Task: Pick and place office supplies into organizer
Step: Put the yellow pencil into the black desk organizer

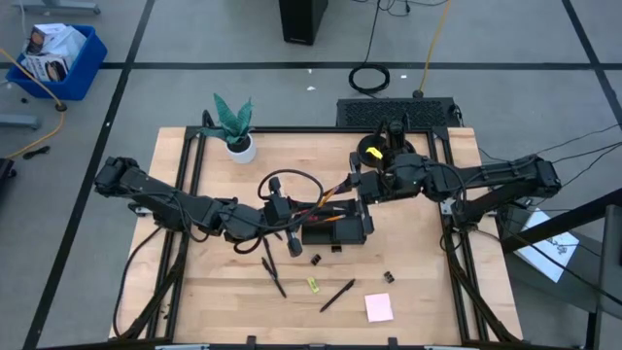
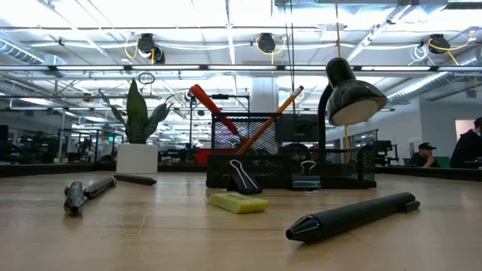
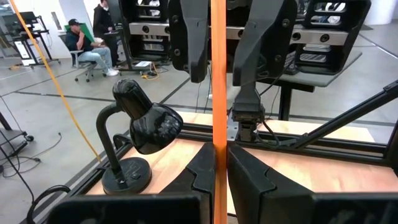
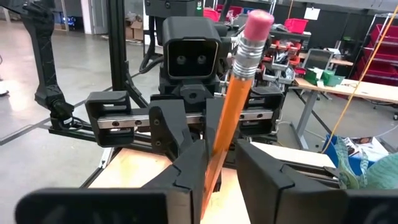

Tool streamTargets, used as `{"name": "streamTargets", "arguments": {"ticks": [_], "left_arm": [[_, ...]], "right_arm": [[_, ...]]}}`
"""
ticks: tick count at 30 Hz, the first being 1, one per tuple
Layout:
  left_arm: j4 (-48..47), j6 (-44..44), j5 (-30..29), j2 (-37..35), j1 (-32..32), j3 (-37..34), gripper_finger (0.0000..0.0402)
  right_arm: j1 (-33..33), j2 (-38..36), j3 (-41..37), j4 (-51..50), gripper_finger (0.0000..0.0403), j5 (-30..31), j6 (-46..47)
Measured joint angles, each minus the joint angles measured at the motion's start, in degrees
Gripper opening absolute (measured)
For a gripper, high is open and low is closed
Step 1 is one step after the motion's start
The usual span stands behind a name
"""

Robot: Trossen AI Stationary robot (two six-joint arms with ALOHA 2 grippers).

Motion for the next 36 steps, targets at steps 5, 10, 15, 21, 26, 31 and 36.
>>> {"name": "streamTargets", "arguments": {"ticks": [5,10,15,21,26,31,36], "left_arm": [[0.00,0.00,0.00,0.00,0.00,0.00,0.0033],[0.00,-0.07,-0.02,0.00,0.00,0.00,0.0033],[-0.03,-0.05,-0.02,0.00,0.02,0.00,0.0033],[-0.04,-0.09,-0.02,0.00,0.00,0.00,0.0033],[-0.04,-0.13,-0.02,0.00,0.00,0.00,0.0033],[-0.02,-0.15,-0.02,0.00,0.00,0.00,0.0033],[-0.02,-0.02,-0.02,0.00,0.00,0.00,0.0033]], "right_arm": [[0.00,0.00,0.00,0.02,0.0067,0.04,0.00],[0.00,0.00,0.00,0.09,0.0047,0.04,0.01],[0.02,0.04,0.00,0.11,0.0022,-0.01,0.15],[0.02,0.07,0.00,0.20,0.0021,-0.07,0.83],[0.02,0.07,0.00,0.22,0.0019,-0.07,0.85],[0.02,0.07,0.00,0.28,0.0013,-0.07,0.81],[0.02,0.07,0.00,0.28,0.0013,-0.02,0.79]]}}
